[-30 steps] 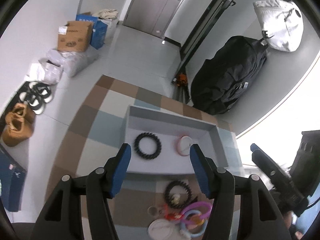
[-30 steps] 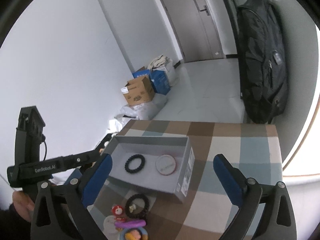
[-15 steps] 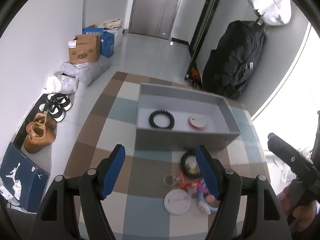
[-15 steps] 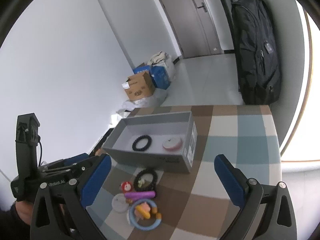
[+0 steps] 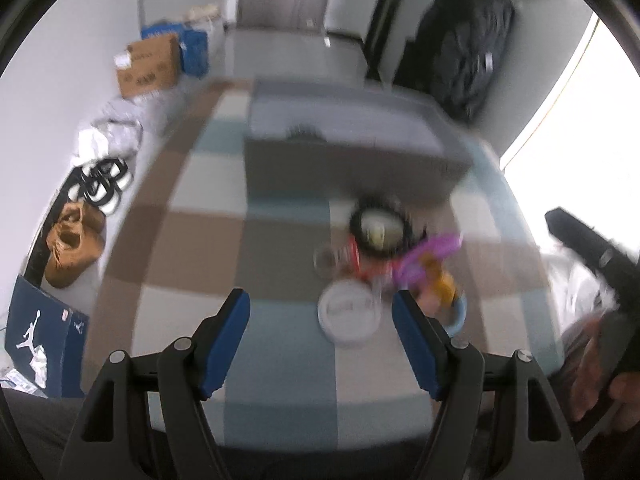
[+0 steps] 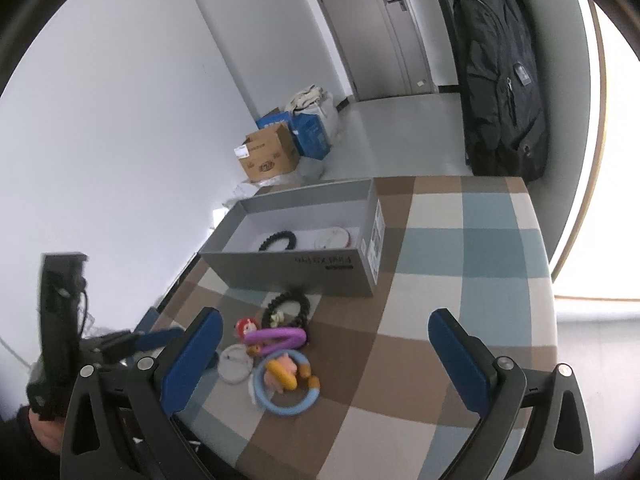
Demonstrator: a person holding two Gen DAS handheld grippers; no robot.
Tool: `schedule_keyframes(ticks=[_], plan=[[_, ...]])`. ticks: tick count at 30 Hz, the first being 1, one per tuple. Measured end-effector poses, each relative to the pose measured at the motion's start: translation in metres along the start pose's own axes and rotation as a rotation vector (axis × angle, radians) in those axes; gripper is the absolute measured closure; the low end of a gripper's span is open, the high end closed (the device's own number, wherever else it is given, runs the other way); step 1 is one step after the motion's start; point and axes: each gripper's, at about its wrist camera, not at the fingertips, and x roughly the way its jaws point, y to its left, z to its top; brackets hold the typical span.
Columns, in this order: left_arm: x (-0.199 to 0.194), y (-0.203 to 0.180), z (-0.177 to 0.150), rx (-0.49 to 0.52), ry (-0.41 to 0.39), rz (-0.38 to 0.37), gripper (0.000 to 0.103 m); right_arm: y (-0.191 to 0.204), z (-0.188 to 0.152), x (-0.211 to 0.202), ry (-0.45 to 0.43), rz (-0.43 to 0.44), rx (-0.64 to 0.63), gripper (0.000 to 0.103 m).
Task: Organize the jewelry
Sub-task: 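Withdraw both grippers from the box back over the remaining jewelry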
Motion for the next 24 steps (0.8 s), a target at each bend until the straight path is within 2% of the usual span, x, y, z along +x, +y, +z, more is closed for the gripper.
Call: schedule_keyframes(ticks=[3,6,11,20,22,24], plan=[[0.009,-0.001,-0.004,0.014,0.051,0.005,0.034,0.000,-0.002,-0.001,0.001,-0.001,0.002,0.000],[0.006,-0.006,-0.003,0.053,0.031,0.036,0.034,0.000,-0.002,-0.002,0.001,-0.004,0.004,0.000],[0.013,-0.010,-0.007,0.085,0.050,0.057,0.034,-0.003,-0.003,-0.002,0.005,-0.003,0.015,0.000],[0.016,-0.014,-0.007,0.143,0.026,0.081,0.034,-0.003,-0.003,0.000,0.016,0.001,0.024,0.000],[0.019,-0.018,-0.007,0.182,0.014,0.094,0.036,-0.003,-0.003,0.001,0.019,0.000,0.024,0.000],[0.019,-0.020,-0.005,0.192,0.012,0.079,0.044,-0.004,-0.003,0.003,0.024,0.000,0.029,0.000]])
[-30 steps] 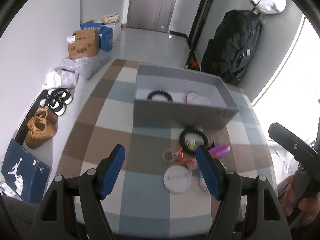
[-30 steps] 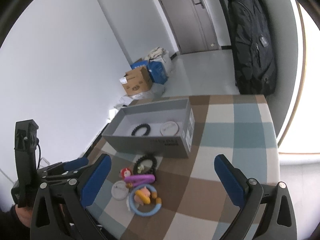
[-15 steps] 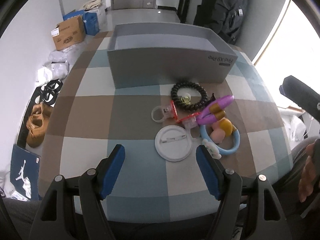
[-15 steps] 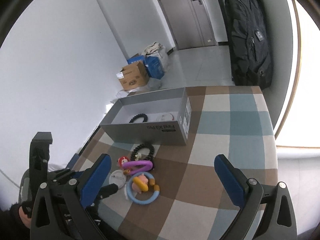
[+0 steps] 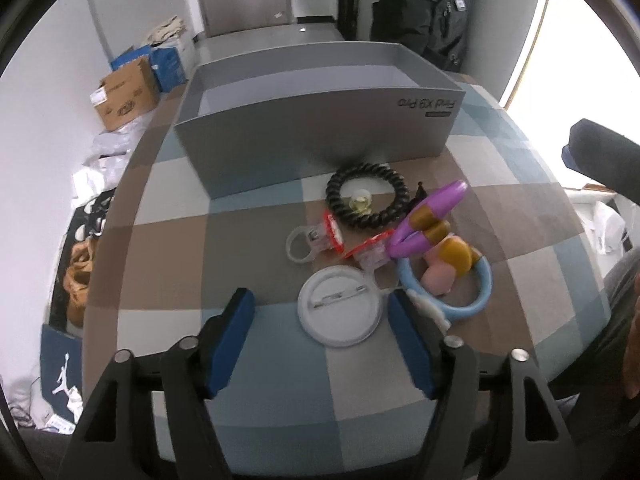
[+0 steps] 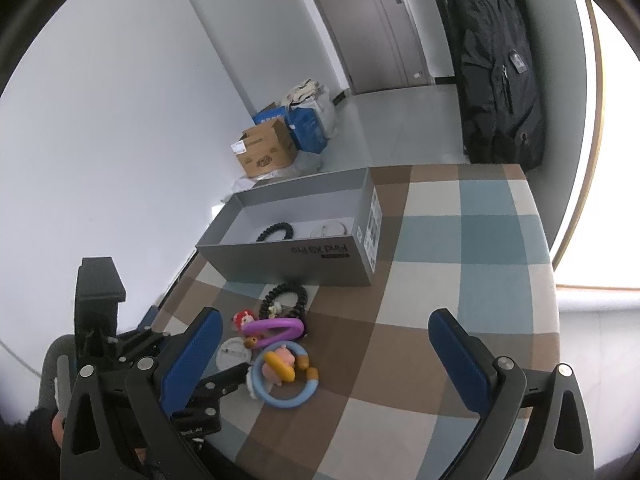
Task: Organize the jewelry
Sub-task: 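Withdraw both grippers from the box back over the remaining jewelry, then grasp the second white badge with the left gripper while the right grasps the purple ring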
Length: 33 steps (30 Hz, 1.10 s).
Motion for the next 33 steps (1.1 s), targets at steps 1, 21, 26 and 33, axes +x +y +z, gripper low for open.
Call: schedule_keyframes(ticks=[1,21,26,33], plan=[[-0.001,0.001,0.001,0.001,0.000,-0.004,0.048,-0.001,0.000,0.001,0.002,0.001,0.004,0.000],[-0.012,0.028,0.009,-0.174,0.048,-0.207,0.066,-0.008,-0.002,0.007,0.023,-0.008,0.037,0.000],[-0.024,0.042,0.014,-0.252,-0.008,-0.267,0.066,-0.006,-0.004,0.008,0.031,-0.014,0.031,0.000],[-0.031,0.059,0.019,-0.372,-0.084,-0.361,0.066,0.004,-0.009,0.015,0.066,0.020,-0.003,0.000]])
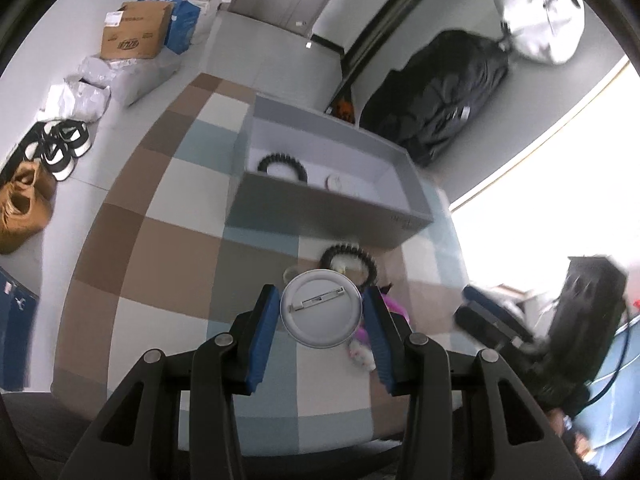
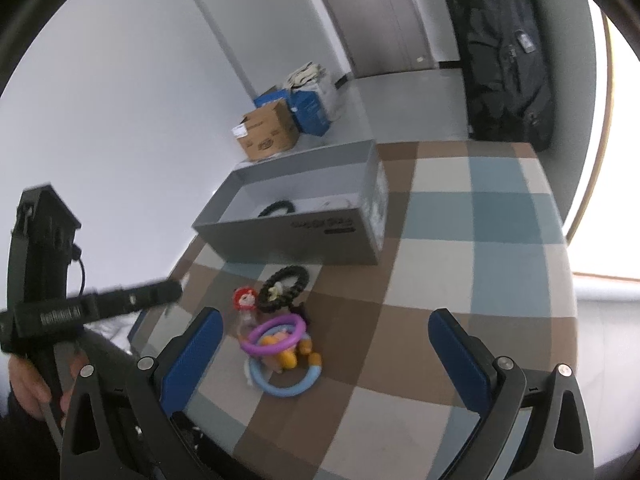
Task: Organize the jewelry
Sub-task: 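Grasp the second white badge with the left gripper while the right grasps the purple ring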
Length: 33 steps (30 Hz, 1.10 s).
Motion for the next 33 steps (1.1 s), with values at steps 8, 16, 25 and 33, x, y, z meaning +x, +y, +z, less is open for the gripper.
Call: schedule_keyframes(ticks=[8,16,25,33], plan=[[-0.005,0.014,0.012,-0.060,-0.037,-0.050,0.066,0.023,-0.008,0.020,0.085,0.064,-0.069,0.001],[-0.007,0.017,0.013,-0.057,-0.034,-0.063,0.066,0.039,-0.014,0.044,0.144,0.040,-0.137,0.012],[-0.007,0.018,0.015,-0.050,-0.028,-0.061,0.066,0.044,-0.010,0.057,0.172,0.014,-0.161,0.034],[-0.004,0.020,0.015,-0.060,-0.015,-0.062,0.066,0.042,-0.010,0.057,0.172,-0.016,-0.160,0.055]])
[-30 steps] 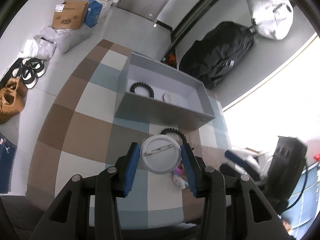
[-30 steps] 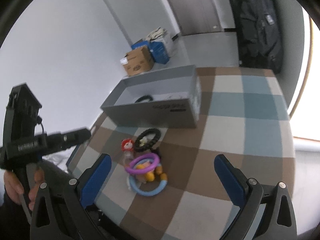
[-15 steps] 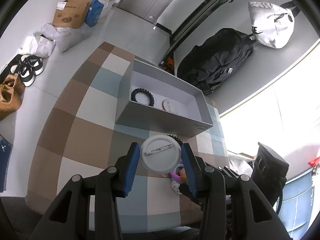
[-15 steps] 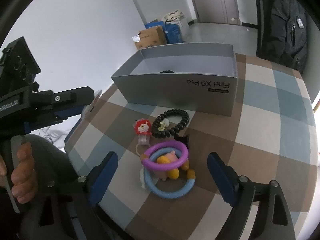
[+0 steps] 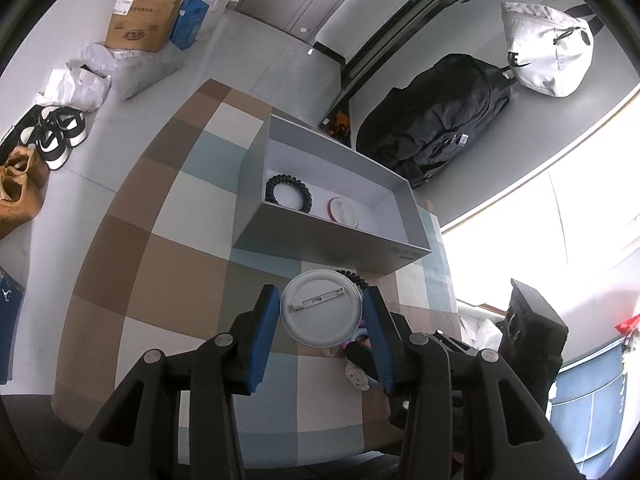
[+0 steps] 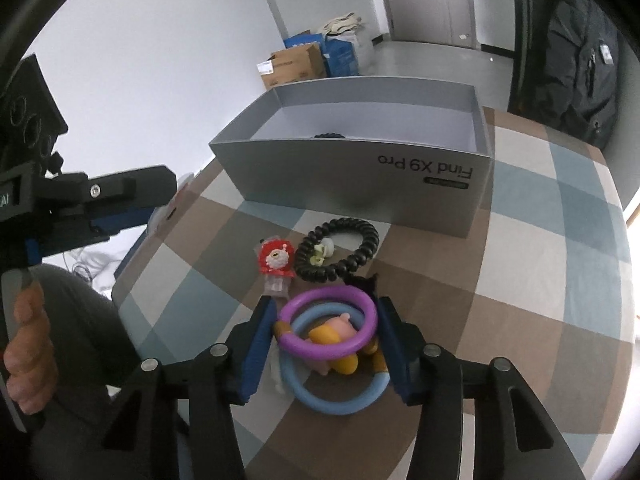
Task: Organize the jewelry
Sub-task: 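Grasp the second white badge with the left gripper while the right grasps the purple ring, then lift badge and purple ring with both grippers and carry toward the box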
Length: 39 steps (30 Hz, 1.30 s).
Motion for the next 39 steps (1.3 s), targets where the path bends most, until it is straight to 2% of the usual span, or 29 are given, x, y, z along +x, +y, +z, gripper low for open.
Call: schedule_keyframes(ticks=[15,24,27,30,33,39], plan=[[0.001,-0.004,0.000,0.003,-0.008,0.009,0.066,-0.001,0.000,-0.024,-0.075,0.033,0.016,0.055],[0.002,-0.014,0.001,0.017,-0.032,0.002,0.066,-0.011,0.005,-0.050,-0.135,0.100,0.077,0.055],[0.004,-0.014,0.001,0.011,-0.028,0.003,0.066,-0.017,0.006,-0.046,-0.090,0.147,0.123,0.055],[0.006,-0.012,0.001,-0.003,-0.023,-0.001,0.066,-0.025,0.004,-0.036,-0.026,0.140,0.162,0.055],[0.007,-0.011,0.001,-0.014,-0.019,-0.004,0.066,-0.026,0.006,-0.031,0.051,0.080,0.140,0.055],[0.010,-0.013,0.002,-0.012,-0.016,-0.004,0.066,-0.028,0.008,-0.039,0.102,0.012,0.119,0.055]])
